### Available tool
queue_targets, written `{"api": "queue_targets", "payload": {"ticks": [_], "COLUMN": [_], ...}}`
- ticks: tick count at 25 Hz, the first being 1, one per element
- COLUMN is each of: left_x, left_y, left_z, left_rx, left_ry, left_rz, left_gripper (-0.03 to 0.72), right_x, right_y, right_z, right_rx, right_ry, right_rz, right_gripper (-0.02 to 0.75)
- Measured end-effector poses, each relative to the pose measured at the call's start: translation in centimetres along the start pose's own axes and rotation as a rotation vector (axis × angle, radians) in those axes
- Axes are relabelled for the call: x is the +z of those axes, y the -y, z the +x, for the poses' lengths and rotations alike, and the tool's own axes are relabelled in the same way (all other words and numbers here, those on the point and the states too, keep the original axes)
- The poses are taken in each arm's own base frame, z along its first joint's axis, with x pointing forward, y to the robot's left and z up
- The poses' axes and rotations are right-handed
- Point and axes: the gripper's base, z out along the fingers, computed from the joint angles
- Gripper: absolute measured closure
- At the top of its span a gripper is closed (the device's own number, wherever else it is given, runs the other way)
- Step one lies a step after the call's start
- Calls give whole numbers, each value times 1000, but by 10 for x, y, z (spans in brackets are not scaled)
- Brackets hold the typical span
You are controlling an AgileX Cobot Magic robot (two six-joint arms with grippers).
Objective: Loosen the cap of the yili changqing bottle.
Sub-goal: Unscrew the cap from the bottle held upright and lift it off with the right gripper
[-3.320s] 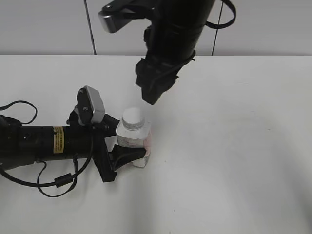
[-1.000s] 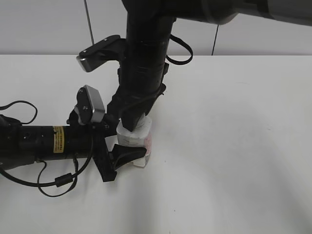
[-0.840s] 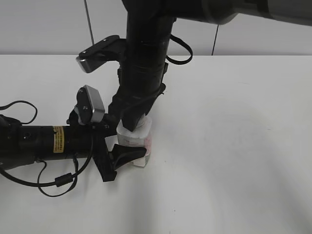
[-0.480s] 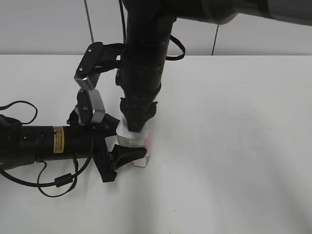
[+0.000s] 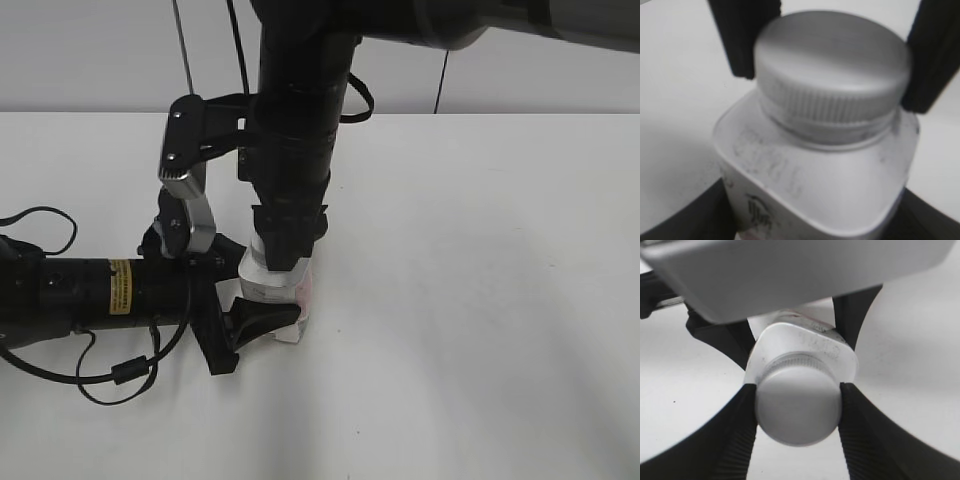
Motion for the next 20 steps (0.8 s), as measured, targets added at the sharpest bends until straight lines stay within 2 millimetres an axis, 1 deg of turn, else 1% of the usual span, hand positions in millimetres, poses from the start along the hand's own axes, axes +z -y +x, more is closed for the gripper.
{"api": "queue_targets", "payload": {"ticks": [3,6,8,13,16,20], "left_x": [0,0,0,0,0,0], "left_y": [0,0,-1,-1,0,0], "left_z": [0,0,0,0,0,0], "left_rx": [0,-4,-7,-6,-5,-5], "left_ry": [2,2,3,3,2,2], "left_rz": [1,-2,-6,-5,-3,-2], "left_gripper": [232,232,235,235,235,237], "right_x": [-1,-7,-13,-19,-19,-19], "right_y": [1,3,5,6,5,7], "right_z": [-1,-3,-6,-12,-12,-10], "right_rx": [31,48,59,109,203,406], "right_ry": [2,16,29,79,86,71], "right_rz": [3,23,40,34,27,35], "right_gripper": [326,257,233,221,219,219]}}
